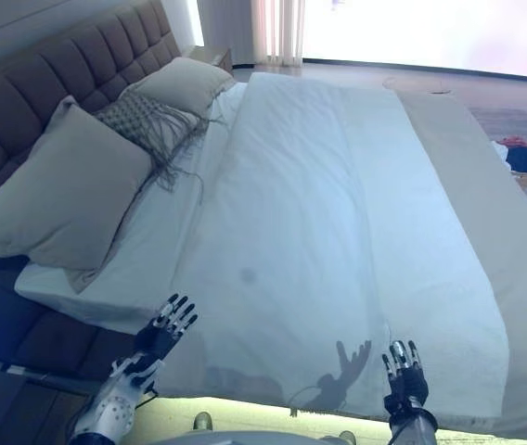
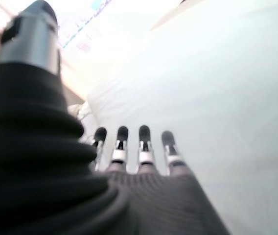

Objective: Make the bed neatly

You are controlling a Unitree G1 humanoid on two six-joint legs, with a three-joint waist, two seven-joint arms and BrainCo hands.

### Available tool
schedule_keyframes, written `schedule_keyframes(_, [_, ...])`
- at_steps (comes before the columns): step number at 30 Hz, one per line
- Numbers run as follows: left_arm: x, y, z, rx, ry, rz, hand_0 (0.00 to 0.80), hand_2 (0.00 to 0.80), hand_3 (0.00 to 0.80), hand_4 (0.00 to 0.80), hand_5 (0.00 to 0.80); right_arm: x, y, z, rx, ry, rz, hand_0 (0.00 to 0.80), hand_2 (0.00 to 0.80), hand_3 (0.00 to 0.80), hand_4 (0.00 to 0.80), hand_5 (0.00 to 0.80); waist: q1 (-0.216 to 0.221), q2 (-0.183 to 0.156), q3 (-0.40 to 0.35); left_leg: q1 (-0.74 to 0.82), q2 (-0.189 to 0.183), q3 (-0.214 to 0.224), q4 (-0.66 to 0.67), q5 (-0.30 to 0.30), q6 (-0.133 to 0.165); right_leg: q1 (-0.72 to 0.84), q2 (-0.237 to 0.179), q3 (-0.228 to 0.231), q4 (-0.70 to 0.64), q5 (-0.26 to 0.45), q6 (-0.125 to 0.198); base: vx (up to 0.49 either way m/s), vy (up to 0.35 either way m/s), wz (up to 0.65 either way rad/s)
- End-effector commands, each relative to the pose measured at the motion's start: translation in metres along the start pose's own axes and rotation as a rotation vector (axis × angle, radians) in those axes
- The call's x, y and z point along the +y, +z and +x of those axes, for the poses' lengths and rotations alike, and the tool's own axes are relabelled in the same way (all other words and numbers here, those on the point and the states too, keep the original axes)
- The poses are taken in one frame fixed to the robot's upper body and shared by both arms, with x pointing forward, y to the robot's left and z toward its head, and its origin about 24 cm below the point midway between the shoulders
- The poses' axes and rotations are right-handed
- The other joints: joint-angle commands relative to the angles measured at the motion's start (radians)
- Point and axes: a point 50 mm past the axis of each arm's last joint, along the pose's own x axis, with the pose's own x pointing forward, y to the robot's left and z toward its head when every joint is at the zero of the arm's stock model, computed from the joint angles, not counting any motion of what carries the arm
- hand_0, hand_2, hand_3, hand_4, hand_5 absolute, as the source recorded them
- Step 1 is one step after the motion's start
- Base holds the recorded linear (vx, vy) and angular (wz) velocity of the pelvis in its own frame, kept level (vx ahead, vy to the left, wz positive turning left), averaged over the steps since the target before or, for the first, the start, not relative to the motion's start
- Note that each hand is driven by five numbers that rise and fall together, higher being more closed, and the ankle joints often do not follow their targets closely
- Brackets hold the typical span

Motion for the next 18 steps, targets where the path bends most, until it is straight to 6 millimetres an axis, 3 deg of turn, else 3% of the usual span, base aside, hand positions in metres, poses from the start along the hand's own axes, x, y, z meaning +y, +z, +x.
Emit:
schedule_keyframes(1, [-0.003, 0.035, 0.009, -0.153, -0.017, 0.03, 0.0, 0.0, 0.0, 0.0, 0.0, 0.029, 0.027, 0.013, -0.113, 0.113, -0.001, 0.0, 0.0, 0.0, 0.0, 0.0, 0.019, 0.012, 0.019, 0.067, -0.047, 0.04, 0.016, -0.055, 0.076, -0.036, 0.023, -0.012, 0.045, 0.08, -0.013, 0.0, 0.0, 0.0])
schedule_keyframes(6, [-0.001, 0.029, 0.009, -0.111, 0.017, 0.099, 0.0, 0.0, 0.0, 0.0, 0.0, 0.037, 0.03, 0.016, -0.111, 0.122, -0.085, 0.0, 0.0, 0.0, 0.0, 0.0, 0.024, 0.013, 0.011, 0.079, -0.04, 0.03, 0.012, -0.051, 0.071, -0.016, 0.037, -0.019, 0.035, 0.078, -0.022, 0.0, 0.0, 0.0])
schedule_keyframes(18, [-0.003, 0.023, 0.009, -0.082, 0.032, 0.06, 0.0, 0.0, 0.0, 0.0, 0.0, 0.031, 0.022, 0.01, -0.091, 0.094, -0.037, 0.0, 0.0, 0.0, 0.0, 0.0, 0.019, 0.017, 0.005, 0.089, -0.041, 0.023, 0.007, -0.055, 0.07, -0.007, 0.04, -0.017, 0.034, 0.075, -0.025, 0.0, 0.0, 0.0])
